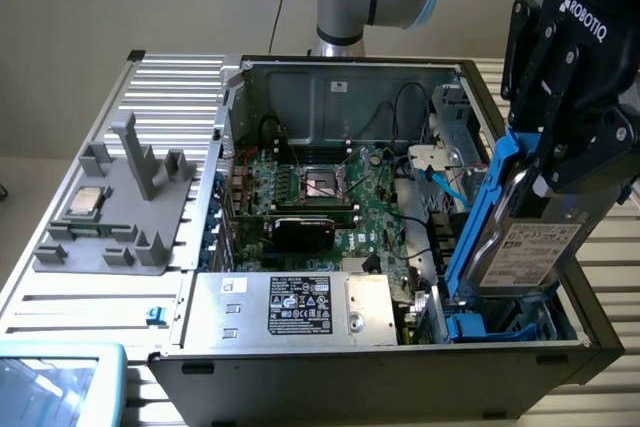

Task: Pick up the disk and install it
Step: 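Pick up the disk, then insert the disk into the insertion slot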

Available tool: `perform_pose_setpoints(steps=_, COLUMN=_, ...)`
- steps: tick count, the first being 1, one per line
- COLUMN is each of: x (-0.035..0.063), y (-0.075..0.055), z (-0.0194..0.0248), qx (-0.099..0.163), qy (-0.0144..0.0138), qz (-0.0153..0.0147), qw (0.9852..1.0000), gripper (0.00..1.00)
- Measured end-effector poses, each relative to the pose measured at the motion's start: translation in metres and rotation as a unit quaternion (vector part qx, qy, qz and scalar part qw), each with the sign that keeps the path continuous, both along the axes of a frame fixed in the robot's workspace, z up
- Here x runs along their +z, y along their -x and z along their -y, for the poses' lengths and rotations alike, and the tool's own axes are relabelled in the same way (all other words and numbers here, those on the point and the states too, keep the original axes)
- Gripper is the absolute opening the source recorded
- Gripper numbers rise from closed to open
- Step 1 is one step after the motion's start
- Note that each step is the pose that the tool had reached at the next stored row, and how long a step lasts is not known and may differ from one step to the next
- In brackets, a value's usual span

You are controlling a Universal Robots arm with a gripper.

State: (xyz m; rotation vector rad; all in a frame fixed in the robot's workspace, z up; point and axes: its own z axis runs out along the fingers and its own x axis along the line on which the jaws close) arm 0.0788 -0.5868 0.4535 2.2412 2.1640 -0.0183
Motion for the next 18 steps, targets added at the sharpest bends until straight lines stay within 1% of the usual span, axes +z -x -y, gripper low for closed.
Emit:
perform_pose_setpoints(steps=8, x=-0.0003, y=0.0003, z=0.0, qx=0.0, qy=0.0001, qz=0.0, qw=1.0, gripper=0.37)
perform_pose_setpoints(steps=11, x=-0.0003, y=0.0026, z=0.0, qx=0.0, qy=0.0, qz=0.0, qw=1.0, gripper=0.37)
perform_pose_setpoints(steps=18, x=-0.0006, y=0.003, z=0.0019, qx=0.0, qy=0.0, qz=0.0, qw=1.0, gripper=0.37)
